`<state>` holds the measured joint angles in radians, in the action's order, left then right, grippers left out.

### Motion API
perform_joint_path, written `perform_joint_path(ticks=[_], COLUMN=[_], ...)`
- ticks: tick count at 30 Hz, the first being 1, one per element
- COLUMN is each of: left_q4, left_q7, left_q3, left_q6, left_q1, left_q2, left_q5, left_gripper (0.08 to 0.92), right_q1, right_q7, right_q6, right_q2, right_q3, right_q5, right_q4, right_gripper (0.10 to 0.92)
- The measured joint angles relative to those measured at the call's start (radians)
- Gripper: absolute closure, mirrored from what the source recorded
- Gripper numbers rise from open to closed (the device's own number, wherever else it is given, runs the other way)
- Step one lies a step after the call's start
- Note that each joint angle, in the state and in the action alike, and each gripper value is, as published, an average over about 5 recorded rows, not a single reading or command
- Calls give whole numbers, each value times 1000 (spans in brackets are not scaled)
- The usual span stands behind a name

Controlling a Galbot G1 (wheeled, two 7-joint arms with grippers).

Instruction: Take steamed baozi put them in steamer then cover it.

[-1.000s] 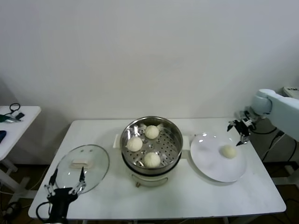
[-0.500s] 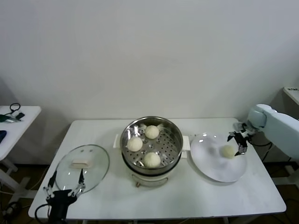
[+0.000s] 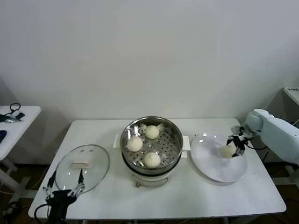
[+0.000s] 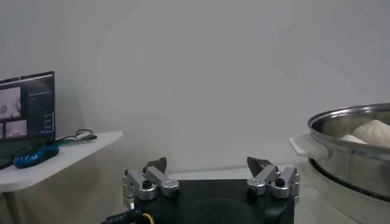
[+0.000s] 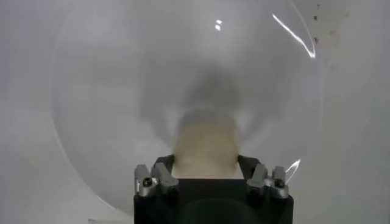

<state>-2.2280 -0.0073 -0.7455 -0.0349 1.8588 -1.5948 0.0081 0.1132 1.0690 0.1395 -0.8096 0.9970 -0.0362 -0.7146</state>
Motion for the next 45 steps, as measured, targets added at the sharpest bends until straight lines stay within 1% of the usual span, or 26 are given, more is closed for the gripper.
perform_joint_path(ticks=[6, 11, 15, 22, 28, 34, 39, 45], left_q4=[0, 0, 0, 0, 0, 0, 0, 0], left_q7=[0, 0, 1, 2, 3, 4, 5, 5], left_q3=[3, 6, 8, 11, 10, 5, -2, -7], left_q6=[-1, -1, 1, 8, 11, 12, 14, 18], left_q1=[0, -1, -3, -8, -12, -15, -18, -20], left_q2=[0, 1, 6, 15, 21, 25, 31, 41], left_q5=[3, 8, 9, 10, 7, 3, -4, -18], left_gripper=[177, 177, 177, 177, 177, 177, 177, 177], right_q1=[15, 85, 214, 539, 761, 851, 843, 781], right_q7=[-2, -13, -26, -54, -90, -143, -195, -251], right_q6=[-13, -50, -108, -228, -325, -411, -470, -524], right_q2=[9, 38, 72, 88, 46, -25, -85, -140], right_q3=[11, 85, 211, 477, 603, 639, 652, 661], right_q5=[17, 77, 172, 409, 624, 780, 837, 846], right_q4=[-13, -82, -196, -462, -665, -785, -833, -842], right_gripper=[376, 380, 381, 381, 381, 380, 380, 380])
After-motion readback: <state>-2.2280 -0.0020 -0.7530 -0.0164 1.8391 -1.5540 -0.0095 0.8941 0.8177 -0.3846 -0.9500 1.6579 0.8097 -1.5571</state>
